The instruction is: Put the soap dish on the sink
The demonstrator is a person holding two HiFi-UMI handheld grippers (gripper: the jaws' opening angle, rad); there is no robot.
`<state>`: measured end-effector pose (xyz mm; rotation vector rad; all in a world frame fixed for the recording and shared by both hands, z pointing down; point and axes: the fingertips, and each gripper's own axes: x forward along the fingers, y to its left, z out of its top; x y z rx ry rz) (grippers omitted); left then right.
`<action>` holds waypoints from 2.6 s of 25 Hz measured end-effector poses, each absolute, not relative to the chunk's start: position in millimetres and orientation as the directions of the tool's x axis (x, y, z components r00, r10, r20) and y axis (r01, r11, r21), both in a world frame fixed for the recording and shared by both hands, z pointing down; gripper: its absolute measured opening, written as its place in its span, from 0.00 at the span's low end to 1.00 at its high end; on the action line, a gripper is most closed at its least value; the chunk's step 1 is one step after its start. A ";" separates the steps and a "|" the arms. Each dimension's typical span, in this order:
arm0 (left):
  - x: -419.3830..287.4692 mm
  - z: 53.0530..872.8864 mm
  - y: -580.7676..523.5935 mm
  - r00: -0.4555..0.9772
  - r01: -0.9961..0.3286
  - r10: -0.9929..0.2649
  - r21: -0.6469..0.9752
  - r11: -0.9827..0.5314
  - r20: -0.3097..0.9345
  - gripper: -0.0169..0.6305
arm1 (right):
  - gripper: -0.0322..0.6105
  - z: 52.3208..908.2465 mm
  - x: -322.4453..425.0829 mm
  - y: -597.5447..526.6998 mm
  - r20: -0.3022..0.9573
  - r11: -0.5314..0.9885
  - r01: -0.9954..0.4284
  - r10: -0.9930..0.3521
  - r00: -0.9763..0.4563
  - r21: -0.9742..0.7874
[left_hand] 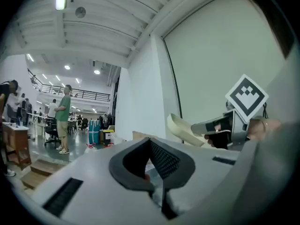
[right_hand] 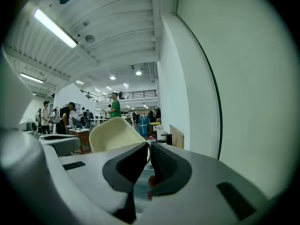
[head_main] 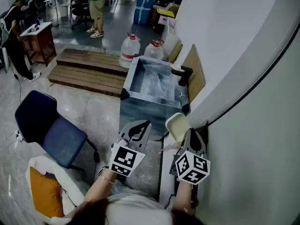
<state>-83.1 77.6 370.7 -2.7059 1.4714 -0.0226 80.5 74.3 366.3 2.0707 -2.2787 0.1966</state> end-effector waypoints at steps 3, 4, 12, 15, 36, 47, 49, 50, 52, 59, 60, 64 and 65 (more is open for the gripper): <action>-77.3 369.4 78.1 0.541 -0.840 -0.841 -0.060 -0.539 -0.023 0.03 | 0.11 367.1 84.1 73.7 0.129 0.104 -0.993 -0.985 -0.110 -0.051; -75.3 369.3 79.0 0.540 -0.841 -0.841 -0.059 -0.538 -0.025 0.03 | 0.11 367.1 85.6 74.3 0.129 0.108 -0.993 -0.985 -0.114 -0.050; -55.1 373.5 94.7 0.531 -0.847 -0.847 -0.046 -0.530 -0.019 0.03 | 0.12 364.6 102.8 85.8 0.100 0.125 -0.991 -0.986 -0.130 -0.057; -48.7 372.3 101.7 0.532 -0.846 -0.846 -0.050 -0.531 -0.017 0.03 | 0.12 362.7 105.4 89.5 0.099 0.132 -0.990 -0.986 -0.137 -0.050; -17.9 370.1 29.4 0.560 -0.827 -0.829 -0.080 -0.557 -0.010 0.03 | 0.12 386.5 126.4 23.2 0.148 0.110 -0.993 -0.982 -0.115 -0.041; 11.3 368.9 -61.5 0.574 -0.816 -0.818 -0.066 -0.574 0.010 0.03 | 0.12 397.3 150.3 -61.6 0.185 0.094 -0.995 -0.978 -0.101 -0.044; 16.9 368.4 -75.2 0.576 -0.815 -0.817 -0.072 -0.575 0.009 0.03 | 0.12 400.1 154.2 -76.4 0.187 0.097 -0.994 -0.977 -0.104 -0.049; 19.6 368.0 -81.9 0.577 -0.814 -0.817 -0.076 -0.576 0.009 0.03 | 0.12 400.9 155.7 -83.8 0.188 0.099 -0.994 -0.976 -0.107 -0.050; 24.0 367.5 -93.6 0.576 -0.815 -0.818 -0.080 -0.574 0.010 0.03 | 0.12 401.3 158.0 -96.6 0.188 0.105 -0.993 -0.976 -0.113 -0.053; 32.5 369.7 -121.0 0.562 -0.825 -0.827 -0.069 -0.561 0.007 0.03 | 0.12 403.7 167.6 -133.3 0.181 0.112 -0.993 -0.976 -0.118 -0.046; 32.8 371.0 -123.1 0.560 -0.826 -0.828 -0.069 -0.560 0.011 0.03 | 0.12 404.6 167.8 -136.7 0.184 0.114 -0.993 -0.976 -0.120 -0.041; 34.5 372.3 -130.8 0.560 -0.826 -0.829 -0.071 -0.559 0.018 0.03 | 0.12 407.4 168.4 -147.9 0.194 0.126 -0.992 -0.972 -0.130 -0.033; 35.3 372.9 -132.3 0.561 -0.825 -0.828 -0.072 -0.561 0.020 0.03 | 0.12 408.8 169.0 -150.7 0.199 0.128 -0.991 -0.971 -0.131 -0.028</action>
